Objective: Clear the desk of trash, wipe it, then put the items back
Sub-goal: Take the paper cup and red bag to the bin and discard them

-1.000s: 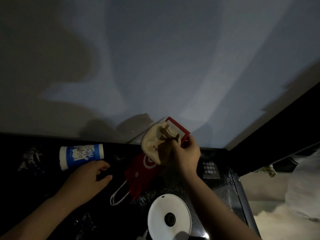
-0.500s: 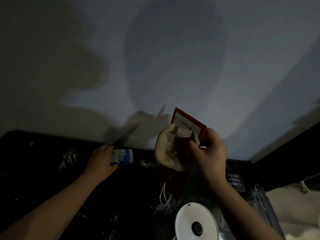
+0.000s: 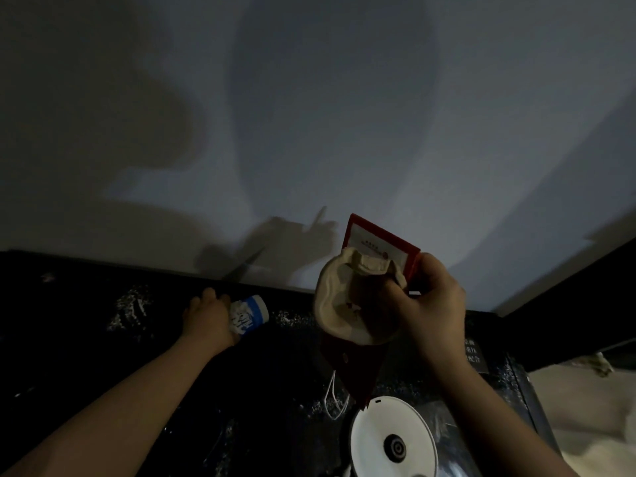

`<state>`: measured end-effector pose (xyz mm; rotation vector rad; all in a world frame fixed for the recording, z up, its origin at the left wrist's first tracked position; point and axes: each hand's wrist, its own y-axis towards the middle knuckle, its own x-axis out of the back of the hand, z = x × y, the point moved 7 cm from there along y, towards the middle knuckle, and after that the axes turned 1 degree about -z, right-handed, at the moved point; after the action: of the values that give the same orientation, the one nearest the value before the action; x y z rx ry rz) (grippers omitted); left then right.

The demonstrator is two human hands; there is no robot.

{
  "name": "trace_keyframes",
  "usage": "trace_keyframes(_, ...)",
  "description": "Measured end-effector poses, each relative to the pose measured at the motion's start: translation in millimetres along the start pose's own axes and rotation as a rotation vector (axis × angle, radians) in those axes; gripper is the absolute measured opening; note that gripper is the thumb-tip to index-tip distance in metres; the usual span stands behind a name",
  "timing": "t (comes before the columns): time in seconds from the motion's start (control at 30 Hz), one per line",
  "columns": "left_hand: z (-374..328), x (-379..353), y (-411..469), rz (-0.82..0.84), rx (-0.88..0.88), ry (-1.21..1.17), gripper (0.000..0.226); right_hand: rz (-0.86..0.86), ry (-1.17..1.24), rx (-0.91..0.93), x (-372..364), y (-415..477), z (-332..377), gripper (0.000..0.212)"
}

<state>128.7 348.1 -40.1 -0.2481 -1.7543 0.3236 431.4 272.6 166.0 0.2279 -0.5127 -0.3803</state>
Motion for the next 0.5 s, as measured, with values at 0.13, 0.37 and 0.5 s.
trace_keyframes(0.13, 0, 7, -9, -0.038, 0.013, -0.147, 0.06, -0.004, -0.02, -0.006, 3, -3, 2, 0.011)
trace_keyframes(0.37, -12, 48, -50, -0.166, -0.009, -0.424, 0.054, -0.008, -0.048, -0.004, 13, -11, 21, 0.011)
trace_keyframes(0.5, -19, 81, -84, -0.206, -0.029, -0.686, 0.053, -0.047, -0.051, -0.006, 24, -22, 39, 0.013)
